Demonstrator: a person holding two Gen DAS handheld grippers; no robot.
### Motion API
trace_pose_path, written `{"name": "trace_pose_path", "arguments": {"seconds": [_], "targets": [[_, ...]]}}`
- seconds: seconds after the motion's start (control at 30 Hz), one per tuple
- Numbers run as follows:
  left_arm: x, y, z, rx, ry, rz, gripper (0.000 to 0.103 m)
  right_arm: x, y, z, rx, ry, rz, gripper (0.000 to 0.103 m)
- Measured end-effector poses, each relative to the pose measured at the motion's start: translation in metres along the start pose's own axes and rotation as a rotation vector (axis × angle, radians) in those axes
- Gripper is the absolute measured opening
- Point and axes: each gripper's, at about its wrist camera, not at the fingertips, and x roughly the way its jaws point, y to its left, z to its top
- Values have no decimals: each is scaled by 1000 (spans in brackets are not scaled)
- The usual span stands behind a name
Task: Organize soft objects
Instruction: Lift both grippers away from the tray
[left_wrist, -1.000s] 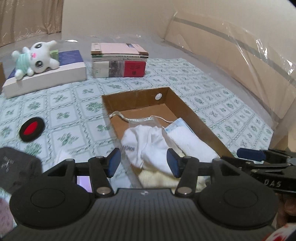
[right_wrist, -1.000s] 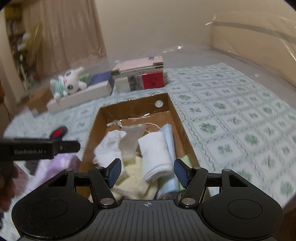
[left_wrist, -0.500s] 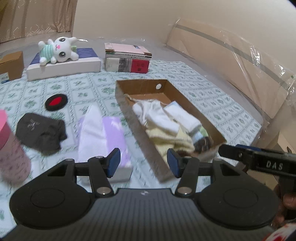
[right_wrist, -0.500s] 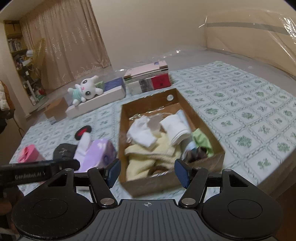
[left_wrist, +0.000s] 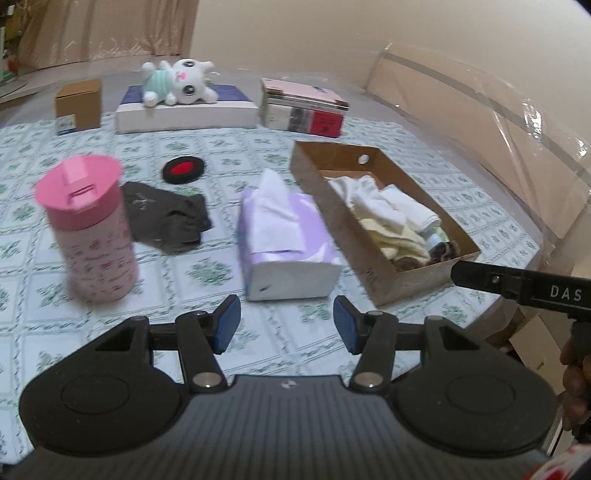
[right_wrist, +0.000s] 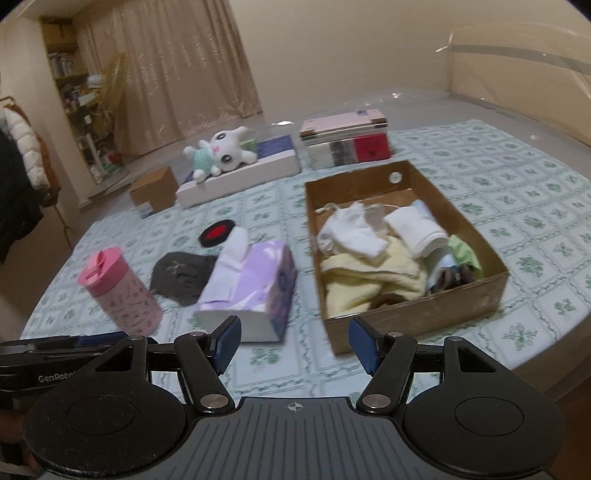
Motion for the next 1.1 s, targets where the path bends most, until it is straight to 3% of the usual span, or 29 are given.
{"name": "trace_pose_path", "arguments": {"seconds": [0.6,1.1], "targets": [[-10,37,-7,-59,4,64,51,32,35,-3,-62,52,63,65],[1,46,5,-5,16,66,51,48,40,5,-80,65,51,65]]}}
